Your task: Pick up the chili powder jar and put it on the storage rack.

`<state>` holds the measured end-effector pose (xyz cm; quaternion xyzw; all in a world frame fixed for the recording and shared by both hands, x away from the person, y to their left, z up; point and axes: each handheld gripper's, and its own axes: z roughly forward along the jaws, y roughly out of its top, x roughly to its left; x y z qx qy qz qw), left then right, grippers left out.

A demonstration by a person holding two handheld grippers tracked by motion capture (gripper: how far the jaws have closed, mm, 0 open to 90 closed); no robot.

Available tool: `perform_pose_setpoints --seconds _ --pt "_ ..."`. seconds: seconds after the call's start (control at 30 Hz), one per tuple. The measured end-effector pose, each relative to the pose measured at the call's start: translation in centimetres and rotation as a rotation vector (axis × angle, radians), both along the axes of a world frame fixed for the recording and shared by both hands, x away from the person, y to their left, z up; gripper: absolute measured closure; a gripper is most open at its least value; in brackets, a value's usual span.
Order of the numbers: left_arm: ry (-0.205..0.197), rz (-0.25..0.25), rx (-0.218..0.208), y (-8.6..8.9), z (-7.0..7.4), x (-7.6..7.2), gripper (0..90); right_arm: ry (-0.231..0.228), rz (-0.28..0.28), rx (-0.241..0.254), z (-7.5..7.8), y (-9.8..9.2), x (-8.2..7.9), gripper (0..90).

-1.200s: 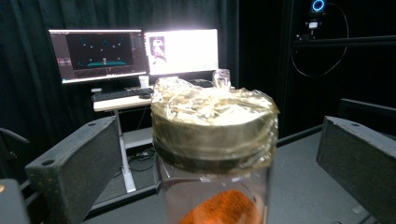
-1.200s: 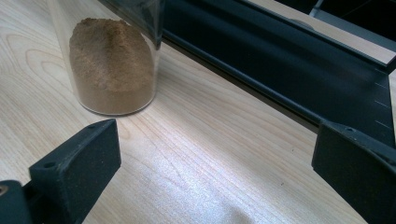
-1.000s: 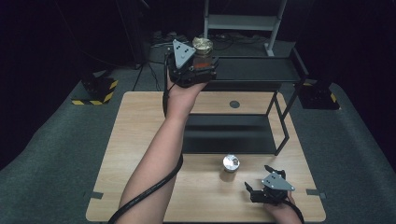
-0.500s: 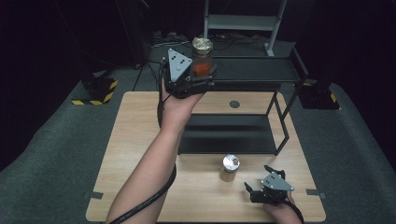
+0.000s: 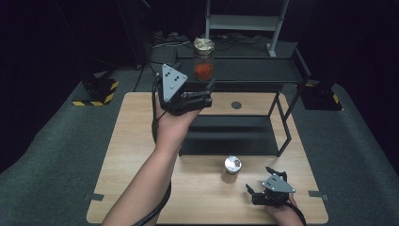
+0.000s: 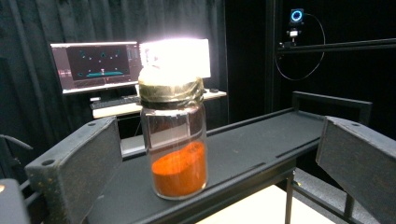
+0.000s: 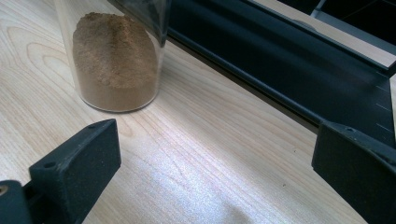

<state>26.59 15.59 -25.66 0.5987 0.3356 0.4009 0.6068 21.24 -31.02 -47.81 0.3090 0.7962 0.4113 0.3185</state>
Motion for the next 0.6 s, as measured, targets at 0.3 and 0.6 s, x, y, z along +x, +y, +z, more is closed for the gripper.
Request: perform_pose_setpoints --seconds 0.3,0.6 --pt "-0.007 -0.011 0.006 1.1 -0.9 -2.3 0.4 -0.001 0.003 -0.008 0.0 0.1 0.0 0.2" --pt "0.004 -0.008 0.017 1.6 -2.1 -4.0 0.4 -0.004 0.004 -0.011 0.0 0.1 0.0 0.2"
